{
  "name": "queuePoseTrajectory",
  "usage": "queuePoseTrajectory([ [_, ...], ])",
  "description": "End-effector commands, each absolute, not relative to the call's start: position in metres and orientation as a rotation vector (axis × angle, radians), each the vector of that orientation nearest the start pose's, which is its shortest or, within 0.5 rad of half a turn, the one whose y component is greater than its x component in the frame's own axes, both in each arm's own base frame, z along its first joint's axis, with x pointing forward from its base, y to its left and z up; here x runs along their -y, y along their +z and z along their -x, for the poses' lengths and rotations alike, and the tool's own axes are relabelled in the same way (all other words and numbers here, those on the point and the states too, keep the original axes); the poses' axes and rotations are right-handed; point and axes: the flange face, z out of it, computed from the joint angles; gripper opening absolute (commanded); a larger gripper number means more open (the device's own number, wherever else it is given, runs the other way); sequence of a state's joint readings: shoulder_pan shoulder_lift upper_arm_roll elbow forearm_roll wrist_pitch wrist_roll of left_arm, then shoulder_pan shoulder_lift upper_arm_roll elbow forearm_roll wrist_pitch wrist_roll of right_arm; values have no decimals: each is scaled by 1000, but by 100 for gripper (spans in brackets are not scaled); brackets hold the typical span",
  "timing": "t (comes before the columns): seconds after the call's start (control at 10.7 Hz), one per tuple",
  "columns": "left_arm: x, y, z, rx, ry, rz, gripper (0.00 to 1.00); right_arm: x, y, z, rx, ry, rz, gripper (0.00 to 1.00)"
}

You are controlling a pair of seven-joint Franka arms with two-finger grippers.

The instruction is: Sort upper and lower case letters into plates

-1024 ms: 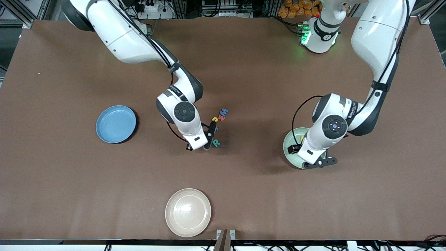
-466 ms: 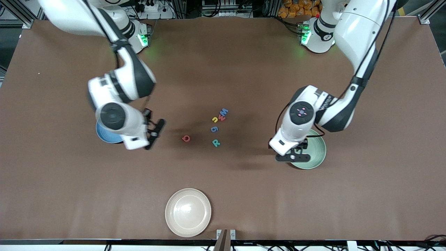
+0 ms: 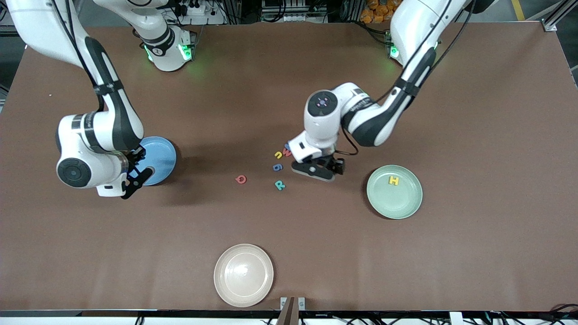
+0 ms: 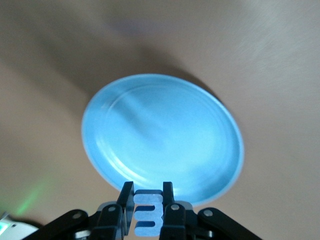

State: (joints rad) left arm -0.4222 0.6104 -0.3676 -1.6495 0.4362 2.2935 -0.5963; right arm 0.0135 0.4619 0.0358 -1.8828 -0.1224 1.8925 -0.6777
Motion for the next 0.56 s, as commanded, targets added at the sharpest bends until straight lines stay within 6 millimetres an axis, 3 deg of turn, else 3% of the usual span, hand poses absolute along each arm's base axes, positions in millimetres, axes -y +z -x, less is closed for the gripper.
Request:
queuePoseTrajectory([
  [0.0, 499, 261, -478, -826, -289, 3019, 100, -27, 201, -560, 1156, 682, 2767, 32],
  [0.09, 511, 244, -464, -903, -308, 3033, 100, -22, 206, -562, 1153, 675, 2772, 99],
  [0.19, 516, 235, -453, -998, -334, 3005, 100, -20, 220, -564, 1147, 664, 2782, 100],
  [0.28, 523, 223, -440, -1067, -338, 2979, 100, -20, 247, -572, 1149, 636, 2801, 100],
  [0.47, 525, 206, -410, -1170, -328, 2953, 100, -21, 324, -594, 1131, 594, 2833, 100],
])
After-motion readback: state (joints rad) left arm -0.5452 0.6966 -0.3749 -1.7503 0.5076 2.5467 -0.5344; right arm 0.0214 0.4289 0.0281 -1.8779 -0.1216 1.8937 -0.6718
